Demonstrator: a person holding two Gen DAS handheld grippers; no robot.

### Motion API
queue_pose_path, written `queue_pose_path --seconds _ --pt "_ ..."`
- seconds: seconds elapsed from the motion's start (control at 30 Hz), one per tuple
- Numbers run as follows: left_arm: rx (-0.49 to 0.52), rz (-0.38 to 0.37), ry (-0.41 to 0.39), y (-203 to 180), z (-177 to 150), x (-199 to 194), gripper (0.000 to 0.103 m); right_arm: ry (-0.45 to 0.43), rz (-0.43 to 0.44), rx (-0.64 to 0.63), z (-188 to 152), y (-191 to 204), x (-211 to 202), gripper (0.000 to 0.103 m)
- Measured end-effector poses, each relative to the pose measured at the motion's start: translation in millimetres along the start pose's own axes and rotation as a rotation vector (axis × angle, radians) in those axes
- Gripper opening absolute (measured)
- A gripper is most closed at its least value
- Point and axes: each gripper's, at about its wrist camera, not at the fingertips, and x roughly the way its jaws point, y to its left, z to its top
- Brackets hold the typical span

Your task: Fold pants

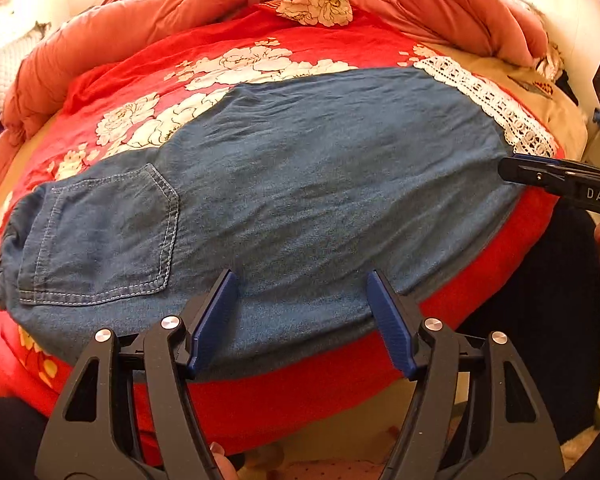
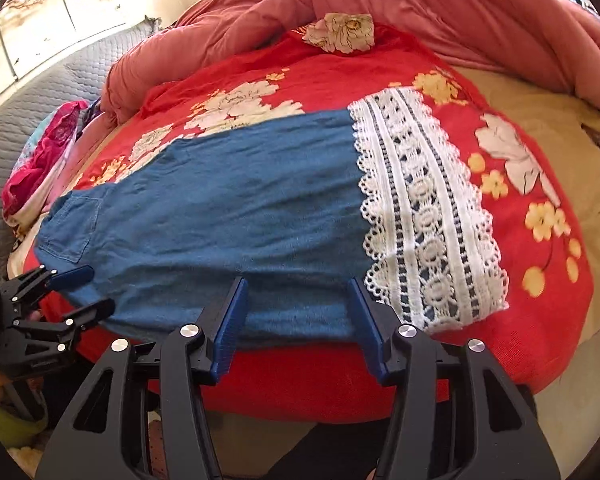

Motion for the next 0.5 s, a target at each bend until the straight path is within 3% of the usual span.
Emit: queue_pose_path --seconds 0.13,0.27,0.5 --pt "-0.032 -0.019 -0.022 4.0 -0.9 -8.9 0.061 -0.031 0.022 0.003 -1.9 -2.3 -9.2 0.051" --pt "-0.042 -0.052 -0.094 5.8 10.8 -33.9 0.061 -0.126 0.022 0.039 -5.7 -19.2 -41.5 0.051" --pt "0.044 -0.106 -0.145 -11.8 64.7 -41.6 0.065 -0.151 -0.013 0.161 -17.3 -56.9 -54.5 0.051"
